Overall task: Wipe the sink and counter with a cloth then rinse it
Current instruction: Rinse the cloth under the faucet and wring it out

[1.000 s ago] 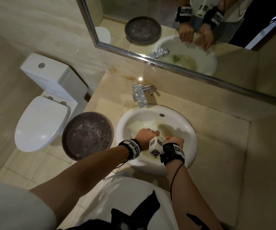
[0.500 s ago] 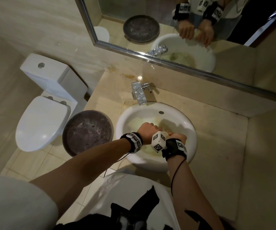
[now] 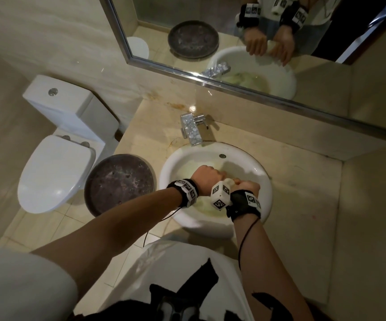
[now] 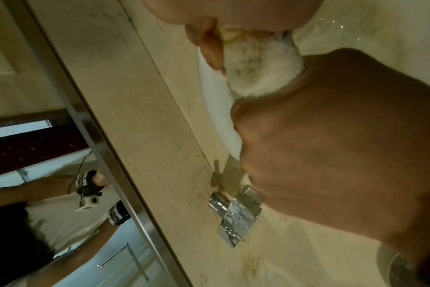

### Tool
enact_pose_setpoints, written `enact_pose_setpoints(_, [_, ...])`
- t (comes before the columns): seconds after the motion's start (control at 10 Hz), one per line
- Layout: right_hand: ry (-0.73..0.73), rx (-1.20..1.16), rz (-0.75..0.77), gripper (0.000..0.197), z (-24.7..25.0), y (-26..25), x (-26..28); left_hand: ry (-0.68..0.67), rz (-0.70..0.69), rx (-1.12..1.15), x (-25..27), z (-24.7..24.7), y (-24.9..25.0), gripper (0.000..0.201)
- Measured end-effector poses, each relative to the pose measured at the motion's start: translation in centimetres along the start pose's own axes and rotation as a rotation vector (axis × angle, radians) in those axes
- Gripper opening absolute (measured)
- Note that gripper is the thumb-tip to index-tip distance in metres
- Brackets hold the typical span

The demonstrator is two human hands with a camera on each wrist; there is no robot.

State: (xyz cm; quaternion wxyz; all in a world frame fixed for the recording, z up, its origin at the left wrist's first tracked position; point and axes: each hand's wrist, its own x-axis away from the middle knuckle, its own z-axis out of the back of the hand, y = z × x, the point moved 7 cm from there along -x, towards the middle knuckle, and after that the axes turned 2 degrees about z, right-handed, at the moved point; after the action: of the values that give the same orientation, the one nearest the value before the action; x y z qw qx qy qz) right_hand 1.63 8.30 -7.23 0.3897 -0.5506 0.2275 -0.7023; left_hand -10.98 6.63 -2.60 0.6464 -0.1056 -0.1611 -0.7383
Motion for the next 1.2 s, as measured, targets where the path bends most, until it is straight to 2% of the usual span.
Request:
enact_pose_setpoints(0.1, [-0.029,-0.528,-0.3,0.037,-1.3,0.4,-0.1,0.002,0.061,0.059,-0.1,-0.1,-0.4,0.026])
enact_pose_setpoints(0.2, [0.117,-0.636,-0.219,0.038,-0.5,-1.9,-0.5,0.005,0.114,0.263,-0.3,-0.2,-1.1,0.033])
enact_pose_setpoints(0.3, [0.066,-0.542,-0.181,0.035,-0.7,-4.9,0.2,0.008,0.132,0.453,-0.1,-0.1,-2.3,0.033])
enact_pose_setpoints(0.4, [-0.102,-0.203,-0.001,0.032,-1.7,-6.3,-0.3,0.047,0.153,0.453,0.3,0.7,-3.6,0.03])
enact_pose_setpoints(0.5, [-0.248,0.151,0.247,0.03,-2.3,-7.3,0.0,0.088,0.185,0.431,0.9,1.3,-5.1,0.031])
enact_pose_setpoints(0.6, [-0.333,0.401,0.434,0.035,-2.9,-7.4,0.7,0.112,0.219,0.386,1.6,1.3,-6.2,0.034])
enact_pose_setpoints(0.7, [-0.443,0.538,0.515,0.036,-3.1,-7.6,1.9,0.111,0.257,0.374,2.6,1.1,-6.9,0.036])
enact_pose_setpoints(0.8, [-0.47,0.481,0.539,0.028,-2.6,-7.4,2.7,0.082,0.294,0.464,3.8,0.5,-7.6,0.037])
enact_pose_setpoints(0.9, [-0.533,0.305,0.468,0.024,-2.6,-6.7,3.2,0.047,0.307,0.59,5.0,-0.3,-7.8,0.04])
enact_pose_setpoints(1.0, [-0.483,0.158,0.507,0.025,-2.0,-7.1,4.0,0.006,0.283,0.778,6.4,-0.7,-7.6,0.045])
enact_pose_setpoints(1.1, [-0.445,0.112,0.552,0.034,-1.7,-7.4,4.7,0.071,0.284,0.86,8.1,-0.1,-7.9,0.048])
enact_pose_setpoints(1.2, [-0.409,0.1,0.571,0.046,-2.4,-6.9,5.5,0.118,0.301,0.837,10.0,0.2,-7.8,0.053])
